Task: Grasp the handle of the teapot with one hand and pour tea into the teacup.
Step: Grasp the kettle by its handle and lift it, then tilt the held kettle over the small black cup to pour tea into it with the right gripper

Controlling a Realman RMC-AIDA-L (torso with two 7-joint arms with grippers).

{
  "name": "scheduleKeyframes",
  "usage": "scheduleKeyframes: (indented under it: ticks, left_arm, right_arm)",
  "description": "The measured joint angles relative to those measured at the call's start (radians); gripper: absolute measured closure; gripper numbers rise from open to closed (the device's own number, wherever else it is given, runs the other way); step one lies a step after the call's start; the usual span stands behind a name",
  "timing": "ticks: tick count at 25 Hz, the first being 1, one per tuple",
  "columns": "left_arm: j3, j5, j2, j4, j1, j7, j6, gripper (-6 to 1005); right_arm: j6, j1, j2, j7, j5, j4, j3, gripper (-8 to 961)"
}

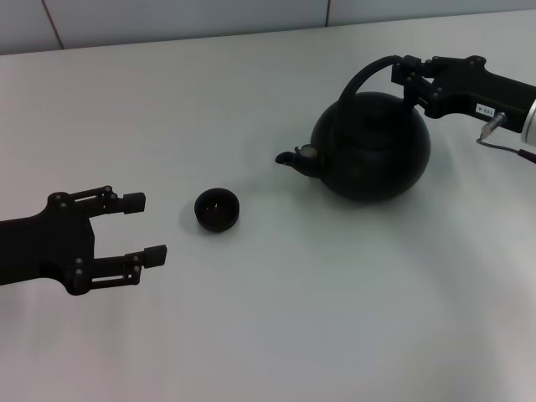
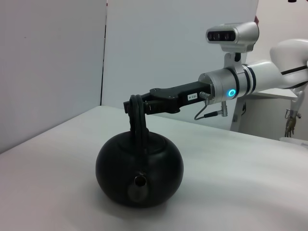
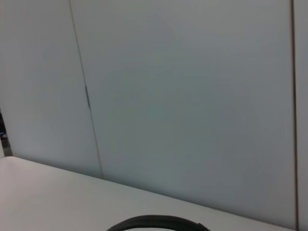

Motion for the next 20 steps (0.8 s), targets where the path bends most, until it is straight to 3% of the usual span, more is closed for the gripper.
scheduleKeyframes:
  ticks: [12, 20]
  left_arm:
    - [0.0, 0.0, 0.005, 0.002, 0.004, 0.0, 0.003, 220]
    - [0.0, 0.0, 0.005, 0.002, 0.007, 0.0, 0.006, 220]
  right_arm:
    - [-0.048, 0.013, 0.001, -0.001, 0.003, -0.018, -0.002, 790]
    - [-0.041, 0.017, -0.002, 0.003, 0.002, -0.061, -0.074, 791]
